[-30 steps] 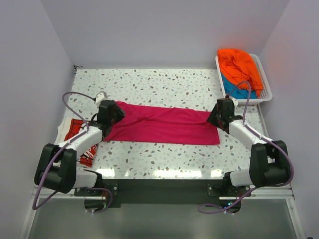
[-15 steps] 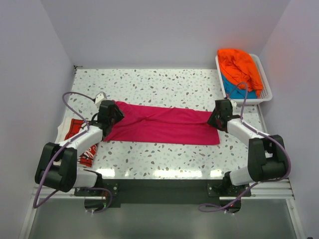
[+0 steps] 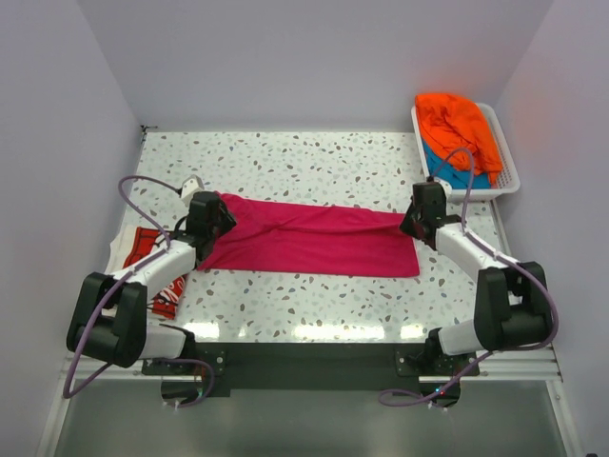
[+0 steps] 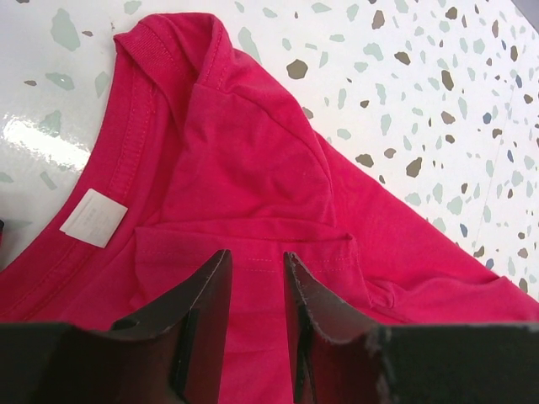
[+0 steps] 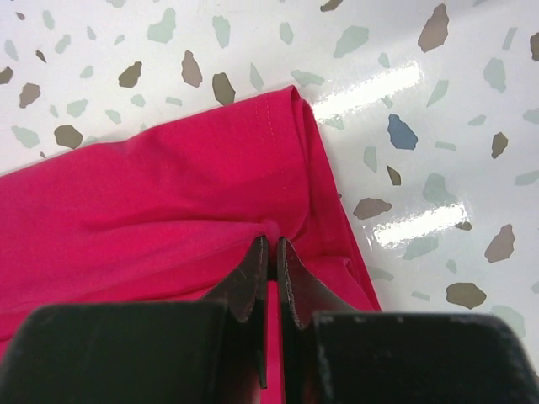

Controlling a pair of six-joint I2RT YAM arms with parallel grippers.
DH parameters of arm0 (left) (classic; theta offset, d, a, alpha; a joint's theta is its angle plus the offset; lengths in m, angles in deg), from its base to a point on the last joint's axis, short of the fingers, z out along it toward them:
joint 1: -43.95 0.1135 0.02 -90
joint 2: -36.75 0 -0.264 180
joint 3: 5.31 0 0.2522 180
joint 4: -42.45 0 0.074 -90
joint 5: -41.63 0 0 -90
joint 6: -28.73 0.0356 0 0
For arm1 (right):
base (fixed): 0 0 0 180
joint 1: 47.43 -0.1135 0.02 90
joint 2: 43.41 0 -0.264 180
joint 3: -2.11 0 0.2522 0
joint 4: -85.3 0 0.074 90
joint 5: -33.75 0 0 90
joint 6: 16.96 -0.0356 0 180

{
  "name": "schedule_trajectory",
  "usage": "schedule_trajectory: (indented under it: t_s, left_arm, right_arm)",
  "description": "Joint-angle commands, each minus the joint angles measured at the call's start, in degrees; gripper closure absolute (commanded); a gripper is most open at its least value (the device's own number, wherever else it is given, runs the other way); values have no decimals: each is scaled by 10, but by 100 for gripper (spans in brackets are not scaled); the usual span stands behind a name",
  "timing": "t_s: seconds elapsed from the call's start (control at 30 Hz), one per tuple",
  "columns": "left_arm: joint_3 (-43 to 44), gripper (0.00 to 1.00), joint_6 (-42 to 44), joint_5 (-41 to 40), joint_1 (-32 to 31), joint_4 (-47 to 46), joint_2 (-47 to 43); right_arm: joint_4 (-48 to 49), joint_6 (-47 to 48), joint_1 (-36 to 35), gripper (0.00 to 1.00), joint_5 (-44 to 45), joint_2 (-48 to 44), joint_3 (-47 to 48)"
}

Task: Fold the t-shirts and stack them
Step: Fold the tshirt

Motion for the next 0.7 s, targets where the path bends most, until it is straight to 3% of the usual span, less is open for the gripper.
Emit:
schedule_trajectory:
  t_s: [0.0,0.2,0.23,0.33,0.53,0.67]
  left_arm:
    - [14,65,1,-17,-2,-3,-17]
    - [11,65,-3,-17,-1,-6,-20]
    - [11,65,-3,-14,-1,-7,-20]
    - [11,65,-3,-11,-1,-10,-21]
    - [6,65,-3,-8,0,-14,-19]
    - [4,65,-2,-6,4,-14,-20]
  right_arm:
    - [25,25,0,100,10,-45,3]
    - [24,9,-1,100,-25,-97,-50]
    - [22,2,-1,84,-26,-112,-60]
    - [17,-7,-1,53,-2,-138,-90]
    - [8,-24,6,50,29,-94,-59]
    - [14,-34,15,56,28,-19,3]
